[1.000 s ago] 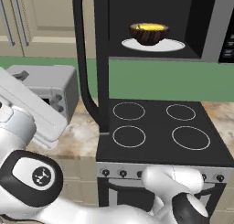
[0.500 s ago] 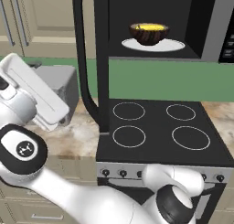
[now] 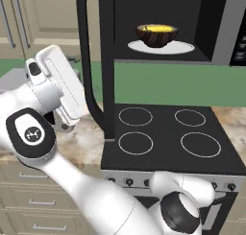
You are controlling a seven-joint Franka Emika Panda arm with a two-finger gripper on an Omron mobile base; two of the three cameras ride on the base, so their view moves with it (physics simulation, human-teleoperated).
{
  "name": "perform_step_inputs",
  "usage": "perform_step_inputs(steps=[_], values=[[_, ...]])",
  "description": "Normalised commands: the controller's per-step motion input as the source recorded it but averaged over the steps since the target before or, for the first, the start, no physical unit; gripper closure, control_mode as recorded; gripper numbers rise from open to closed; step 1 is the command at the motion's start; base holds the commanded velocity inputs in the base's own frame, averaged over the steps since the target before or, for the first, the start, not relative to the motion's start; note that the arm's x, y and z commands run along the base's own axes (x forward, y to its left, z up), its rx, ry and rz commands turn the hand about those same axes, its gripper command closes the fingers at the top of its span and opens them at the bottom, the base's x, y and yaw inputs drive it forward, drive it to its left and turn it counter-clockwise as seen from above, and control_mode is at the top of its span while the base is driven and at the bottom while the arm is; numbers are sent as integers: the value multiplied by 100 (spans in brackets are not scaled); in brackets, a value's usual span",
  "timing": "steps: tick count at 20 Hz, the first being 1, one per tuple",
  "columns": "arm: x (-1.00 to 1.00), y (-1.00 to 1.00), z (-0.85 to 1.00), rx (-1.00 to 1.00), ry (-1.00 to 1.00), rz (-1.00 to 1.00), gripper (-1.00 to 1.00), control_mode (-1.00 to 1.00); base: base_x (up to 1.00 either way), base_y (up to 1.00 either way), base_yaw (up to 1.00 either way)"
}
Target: Place the bowl containing the corn and garlic in the microwave. Close the microwave door and press the start button to microwave the meal.
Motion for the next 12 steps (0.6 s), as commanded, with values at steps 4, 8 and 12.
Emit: perform_step_inputs(steps=[4, 8, 12], values=[[4, -96, 3, 7, -2, -29, -100, -100, 0, 0, 0], [0, -100, 13, 13, -13, -29, -100, -100, 0, 0, 0], [0, -100, 8, 14, -11, -23, -100, -100, 0, 0, 0]])
